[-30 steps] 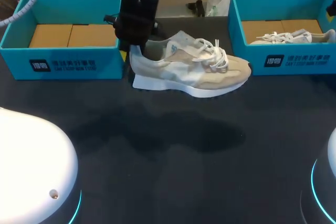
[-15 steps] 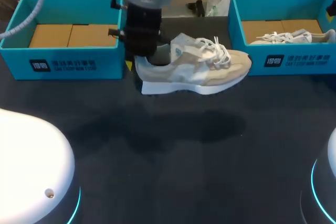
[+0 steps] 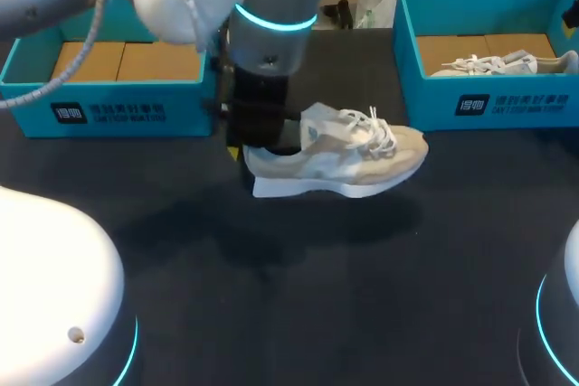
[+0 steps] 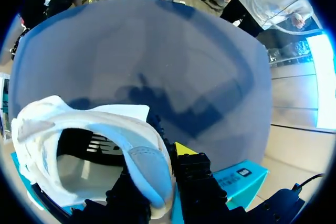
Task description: Take the shoe out of the shoebox, open the shoe tongue, remove and reinsert the insole, then place the shoe into the shoebox
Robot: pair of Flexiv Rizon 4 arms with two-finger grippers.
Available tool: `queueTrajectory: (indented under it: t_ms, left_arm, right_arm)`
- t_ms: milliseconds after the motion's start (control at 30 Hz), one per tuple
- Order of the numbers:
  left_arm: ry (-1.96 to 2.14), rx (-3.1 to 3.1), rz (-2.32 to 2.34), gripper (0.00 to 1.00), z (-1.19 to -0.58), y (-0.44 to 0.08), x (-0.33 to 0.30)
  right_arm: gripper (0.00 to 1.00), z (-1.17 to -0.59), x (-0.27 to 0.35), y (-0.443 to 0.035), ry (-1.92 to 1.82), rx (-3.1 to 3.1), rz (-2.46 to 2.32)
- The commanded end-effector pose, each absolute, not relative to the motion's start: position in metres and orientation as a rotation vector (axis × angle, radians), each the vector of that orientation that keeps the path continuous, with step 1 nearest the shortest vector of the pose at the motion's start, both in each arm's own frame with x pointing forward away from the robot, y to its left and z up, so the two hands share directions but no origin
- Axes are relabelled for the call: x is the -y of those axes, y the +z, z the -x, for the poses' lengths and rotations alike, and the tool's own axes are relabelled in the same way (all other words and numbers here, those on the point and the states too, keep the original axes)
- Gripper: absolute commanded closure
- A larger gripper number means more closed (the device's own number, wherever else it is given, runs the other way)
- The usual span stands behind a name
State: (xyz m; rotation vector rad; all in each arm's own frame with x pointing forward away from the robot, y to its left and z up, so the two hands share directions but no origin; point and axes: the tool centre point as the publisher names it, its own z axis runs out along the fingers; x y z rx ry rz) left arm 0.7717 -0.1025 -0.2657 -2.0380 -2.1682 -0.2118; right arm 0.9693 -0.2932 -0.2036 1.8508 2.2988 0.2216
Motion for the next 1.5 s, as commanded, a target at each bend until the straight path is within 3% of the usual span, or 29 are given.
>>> queueTrajectory:
  t_ms: [33,567,1033,1067,1100,1133,1167,1233,1500]
  left_arm:
    - [-0.185,2.174,2.044,1.0,-0.774,-0.288,0.103]
    - [-0.263,2.075,2.087,1.0,-0.763,-0.366,0.105]
    - [-0.285,2.083,2.058,1.0,-0.756,-0.391,0.111]
    - [-0.28,2.083,2.056,0.76,-0.755,-0.391,0.111]
    - [-0.273,2.083,2.055,0.6,-0.754,-0.39,0.111]
    - [-0.269,2.084,2.054,0.54,-0.753,-0.389,0.11]
    - [-0.263,2.084,2.051,0.4,-0.752,-0.387,0.11]
    - [-0.248,2.087,2.056,0.0,-0.75,-0.382,0.108]
    - [-0.124,2.137,2.093,0.0,-0.744,-0.348,0.106]
  right_arm:
    - [0.0,-0.97,0.294,-0.204,0.221,-2.3,-1.852]
    - [0.0,-0.97,0.294,-0.204,0.221,-2.3,-1.852]
    - [0.0,-0.97,0.294,-0.204,0.221,-2.3,-1.852]
    - [0.0,-0.97,0.294,-0.204,0.221,-2.3,-1.852]
    - [0.0,-0.97,0.294,-0.204,0.221,-2.3,-1.852]
    - [0.0,-0.97,0.294,-0.204,0.221,-2.3,-1.852]
    - [0.0,-0.97,0.294,-0.204,0.221,-2.3,-1.852]
    - [0.0,-0.97,0.294,-0.204,0.221,-2.3,-1.852]
    - [0.0,-0.97,0.294,-0.204,0.221,-2.3,-1.852]
